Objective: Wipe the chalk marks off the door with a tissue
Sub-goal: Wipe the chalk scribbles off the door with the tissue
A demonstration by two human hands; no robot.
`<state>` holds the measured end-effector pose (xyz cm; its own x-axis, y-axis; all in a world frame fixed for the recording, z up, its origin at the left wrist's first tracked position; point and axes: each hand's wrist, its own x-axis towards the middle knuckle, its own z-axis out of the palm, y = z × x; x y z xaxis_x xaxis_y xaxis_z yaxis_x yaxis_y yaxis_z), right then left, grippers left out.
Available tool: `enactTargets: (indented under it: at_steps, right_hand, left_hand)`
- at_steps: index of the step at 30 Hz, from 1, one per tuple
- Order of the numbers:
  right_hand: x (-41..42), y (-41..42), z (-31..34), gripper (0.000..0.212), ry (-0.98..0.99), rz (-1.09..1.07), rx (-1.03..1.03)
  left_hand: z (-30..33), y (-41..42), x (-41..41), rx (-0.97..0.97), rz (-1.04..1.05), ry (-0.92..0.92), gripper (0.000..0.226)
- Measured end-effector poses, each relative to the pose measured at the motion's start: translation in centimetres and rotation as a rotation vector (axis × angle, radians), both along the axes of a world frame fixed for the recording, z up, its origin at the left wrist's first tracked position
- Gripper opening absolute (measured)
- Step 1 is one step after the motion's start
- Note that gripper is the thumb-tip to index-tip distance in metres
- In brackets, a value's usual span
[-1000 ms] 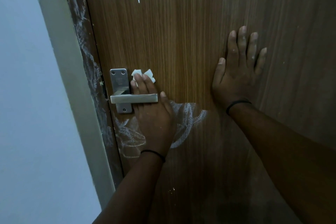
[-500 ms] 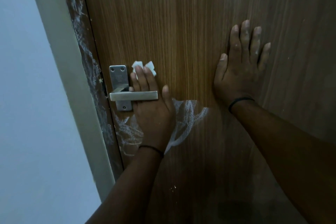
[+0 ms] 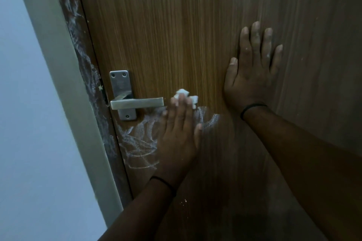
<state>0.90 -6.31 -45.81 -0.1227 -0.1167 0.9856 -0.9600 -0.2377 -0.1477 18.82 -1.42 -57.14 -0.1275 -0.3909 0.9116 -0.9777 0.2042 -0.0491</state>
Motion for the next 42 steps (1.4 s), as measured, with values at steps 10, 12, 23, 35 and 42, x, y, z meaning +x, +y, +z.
enactTargets:
  at_steps: [10, 12, 23, 35, 42]
  right_hand:
    - [0.1, 0.5, 0.0, 0.058, -0.005, -0.005, 0.024]
    - [0.1, 0.5, 0.0, 0.059, -0.002, -0.006, 0.026]
    - [0.0, 0.4, 0.1, 0.059, -0.005, -0.002, 0.029]
    - [-0.1, 0.8, -0.1, 0.059, -0.004, 0.005, 0.050]
    - [0.0, 0.4, -0.1, 0.058, 0.003, 0.001, 0.014]
  left_hand:
    - [0.1, 0.3, -1.2, 0.045, -0.004, -0.195, 0.056]
    - [-0.4, 0.6, -1.6, 0.059, -0.011, -0.178, 0.056]
    - [-0.8, 0.2, -4.6, 0.106, -0.045, -0.118, 0.060]
    - [-3.8, 0.9, -2.4, 0.160, -0.072, -0.376, 0.058]
    - [-3.8, 0.7, -2.5, 0.160, -0.063, -0.226, 0.057]
